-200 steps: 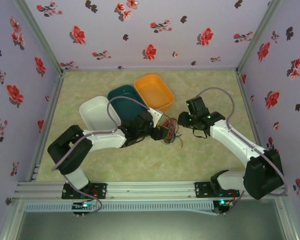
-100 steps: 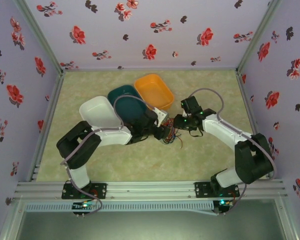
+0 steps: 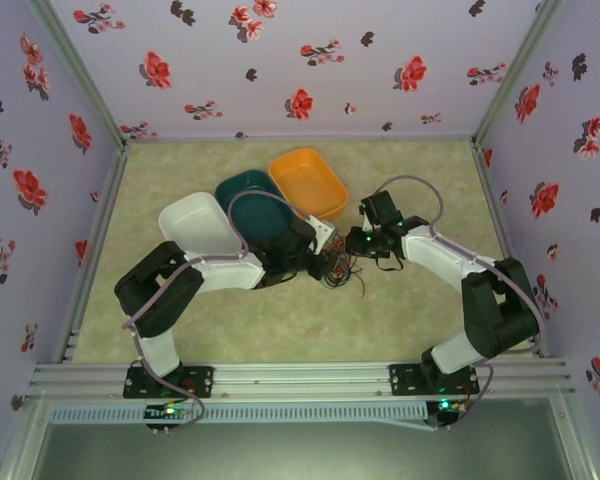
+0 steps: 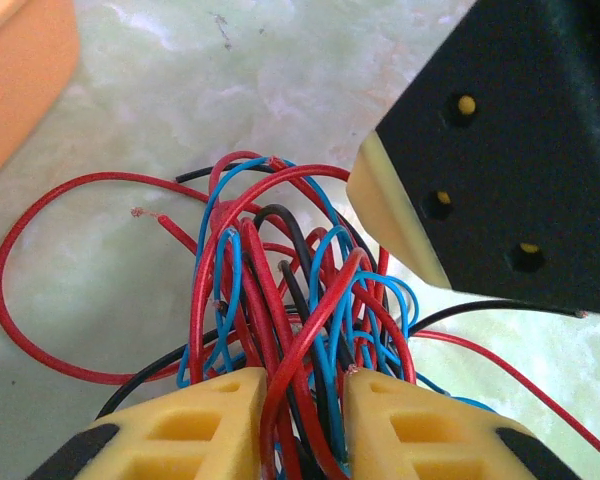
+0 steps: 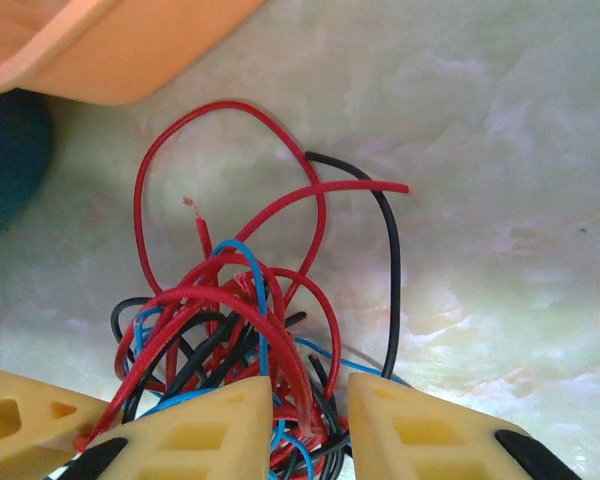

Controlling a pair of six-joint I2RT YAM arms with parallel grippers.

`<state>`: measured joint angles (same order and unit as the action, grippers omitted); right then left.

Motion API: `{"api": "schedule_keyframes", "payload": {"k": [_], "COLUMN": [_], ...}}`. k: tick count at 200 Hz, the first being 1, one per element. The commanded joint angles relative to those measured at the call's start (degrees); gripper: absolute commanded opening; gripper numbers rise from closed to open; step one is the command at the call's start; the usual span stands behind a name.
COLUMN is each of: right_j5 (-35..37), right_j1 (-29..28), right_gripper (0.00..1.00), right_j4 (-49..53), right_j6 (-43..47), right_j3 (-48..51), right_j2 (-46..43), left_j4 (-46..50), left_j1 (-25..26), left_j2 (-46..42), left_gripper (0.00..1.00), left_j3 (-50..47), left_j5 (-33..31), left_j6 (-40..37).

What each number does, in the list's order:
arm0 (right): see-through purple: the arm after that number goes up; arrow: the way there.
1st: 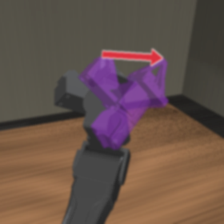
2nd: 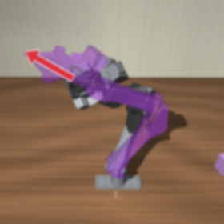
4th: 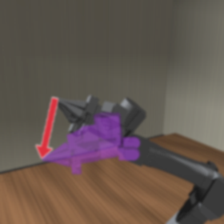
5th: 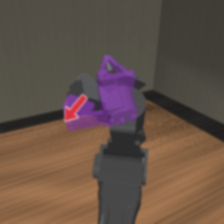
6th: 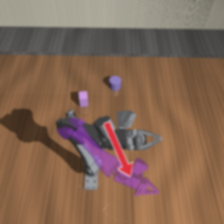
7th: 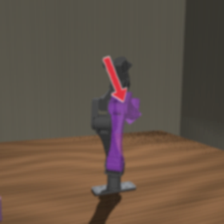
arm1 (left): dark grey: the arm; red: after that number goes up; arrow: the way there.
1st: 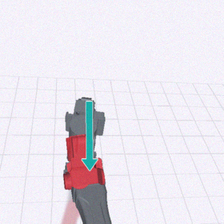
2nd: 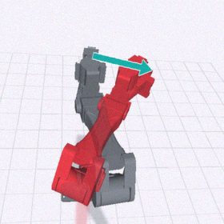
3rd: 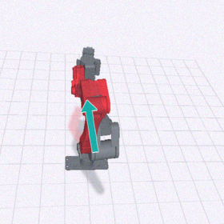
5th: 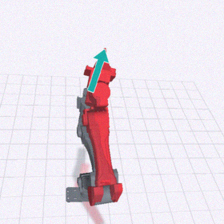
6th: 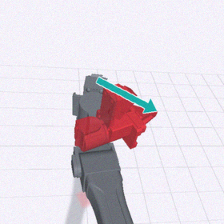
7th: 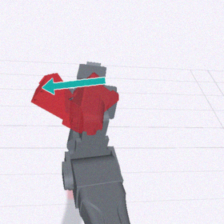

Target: Untangle the cables

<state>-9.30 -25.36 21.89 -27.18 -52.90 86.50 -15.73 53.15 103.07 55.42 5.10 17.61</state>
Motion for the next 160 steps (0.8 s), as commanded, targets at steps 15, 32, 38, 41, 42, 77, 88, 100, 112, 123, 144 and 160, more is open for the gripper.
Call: {"api": "schedule_keyframes", "payload": {"k": [15, 32, 38, 41, 42, 77, 88, 100, 112, 123, 144, 160], "right_j5": [-0.76, -0.87, -0.89, -0.89, -0.85, -1.51, -1.68, -1.68, -1.38, -1.04, 0.17, 2.17], "right_j1": [0.58, 0.67, 0.73, 0.75, 0.75, 0.81, 0.83, 0.84, 0.93, 0.93, 1.02, 1.02], "right_gripper": [0.24, 0.23, 0.23, 0.23, 0.23, 0.19, 0.17, 0.13, 0.09, 0.06, 0.0, 0.0], "right_j4": [-2.19, -2.42, -2.55, -2.55, -2.6, -3.21, -3.39, -3.39, -3.26, -3.15, -2.3, -1.22], "right_j6": [-0.06, -0.14, -0.15, -0.15, -0.2, -0.41, -0.55, -0.53, -0.62, -0.68, -0.65, -0.68], "right_j3": [-0.09, -0.18, -0.09, -0.06, -0.08, 0.21, 0.34, 0.35, 0.35, 0.35, 0.08, -0.01], "right_j2": [0.86, 1.04, 1.16, 1.16, 1.15, 1.52, 1.72, 1.75, 1.76, 1.56, 0.35, -1.31], "left_j4": [1.14, 1.24, 1.46, 1.55, 1.56, 1.39, 1.32, 1.31, 1.31, 1.36, 1.36, 1.31], "left_j1": [-0.34, -0.37, -0.41, -0.41, -0.41, -0.41, -0.46, -0.5, -0.5, -0.5, -0.59, -0.58], "left_j2": [0.56, 0.47, 0.53, 0.49, 0.52, 0.64, 0.61, 0.56, 0.56, 0.49, 0.21, -0.05], "left_gripper": [0.25, 0.23, 0.22, 0.22, 0.22, 0.21, 0.21, 0.21, 0.21, 0.21, 0.2, 0.18], "left_j3": [0.38, 0.35, 0.48, 0.48, 0.48, 0.3, 0.21, 0.15, 0.08, -0.03, -0.31, -0.57], "left_j5": [-0.27, -0.35, -0.31, -0.35, -0.35, -0.33, -0.36, -0.4, -0.44, -0.37, -0.62, -0.68], "left_j6": [-0.2, 0.03, 0.05, 0.06, 0.06, 0.15, 0.23, 0.3, 0.37, 0.41, 0.41, 0.41]}}
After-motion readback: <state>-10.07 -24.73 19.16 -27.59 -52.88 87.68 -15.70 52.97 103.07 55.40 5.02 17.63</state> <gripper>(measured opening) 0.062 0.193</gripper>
